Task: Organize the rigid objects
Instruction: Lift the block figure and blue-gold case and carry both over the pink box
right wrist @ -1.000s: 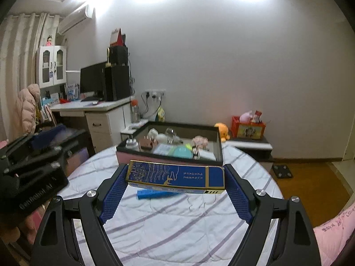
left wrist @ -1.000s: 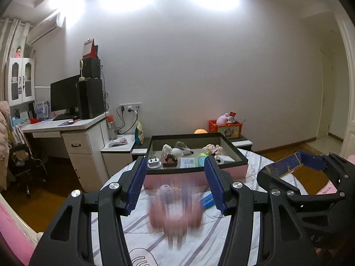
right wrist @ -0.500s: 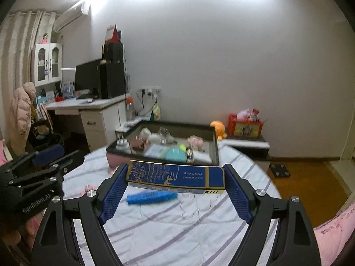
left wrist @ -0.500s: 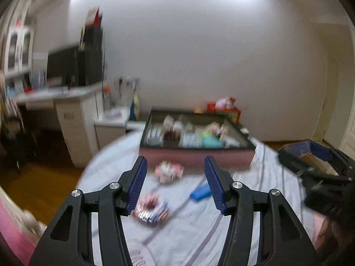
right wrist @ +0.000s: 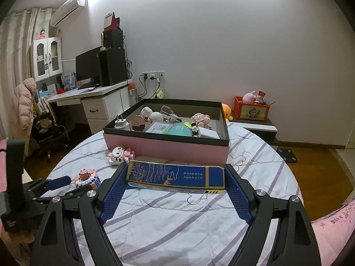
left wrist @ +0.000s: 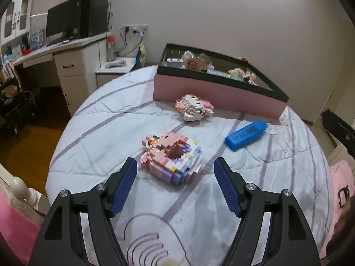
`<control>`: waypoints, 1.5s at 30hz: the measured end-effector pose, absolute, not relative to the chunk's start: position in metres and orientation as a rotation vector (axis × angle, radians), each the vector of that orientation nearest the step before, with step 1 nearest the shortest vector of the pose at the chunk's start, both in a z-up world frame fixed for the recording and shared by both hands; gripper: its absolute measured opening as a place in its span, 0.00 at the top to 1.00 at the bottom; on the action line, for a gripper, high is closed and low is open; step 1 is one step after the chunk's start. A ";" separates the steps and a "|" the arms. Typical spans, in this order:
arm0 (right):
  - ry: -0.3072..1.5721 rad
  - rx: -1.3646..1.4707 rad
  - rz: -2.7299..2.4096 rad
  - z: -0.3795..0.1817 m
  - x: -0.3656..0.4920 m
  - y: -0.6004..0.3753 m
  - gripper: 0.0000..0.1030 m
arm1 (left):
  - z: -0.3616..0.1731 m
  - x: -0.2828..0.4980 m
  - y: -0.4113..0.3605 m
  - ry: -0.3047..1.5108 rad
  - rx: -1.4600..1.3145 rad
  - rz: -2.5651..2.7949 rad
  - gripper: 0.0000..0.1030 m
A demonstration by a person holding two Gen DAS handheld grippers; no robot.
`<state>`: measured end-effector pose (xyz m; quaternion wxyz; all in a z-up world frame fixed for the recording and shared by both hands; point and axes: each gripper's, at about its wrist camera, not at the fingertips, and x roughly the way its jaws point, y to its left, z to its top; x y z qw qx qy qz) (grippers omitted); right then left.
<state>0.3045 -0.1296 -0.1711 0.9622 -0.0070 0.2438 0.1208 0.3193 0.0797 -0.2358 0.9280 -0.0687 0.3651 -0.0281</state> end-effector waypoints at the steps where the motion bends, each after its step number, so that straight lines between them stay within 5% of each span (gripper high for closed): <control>1: 0.499 -0.012 0.247 -0.172 0.306 -0.130 0.18 | -0.237 0.324 0.079 0.760 -0.140 -0.060 0.29; 7: 0.514 -0.005 0.241 -0.177 0.313 -0.131 0.18 | -0.242 0.340 0.070 0.819 -0.074 -0.049 0.38; 31: 0.382 -0.015 0.214 -0.128 0.279 -0.132 0.18 | -0.104 0.256 0.044 0.363 -0.041 -0.099 0.38; 45: 0.306 -0.020 0.205 -0.102 0.259 -0.133 0.18 | -0.084 0.244 0.033 0.279 -0.019 -0.082 0.38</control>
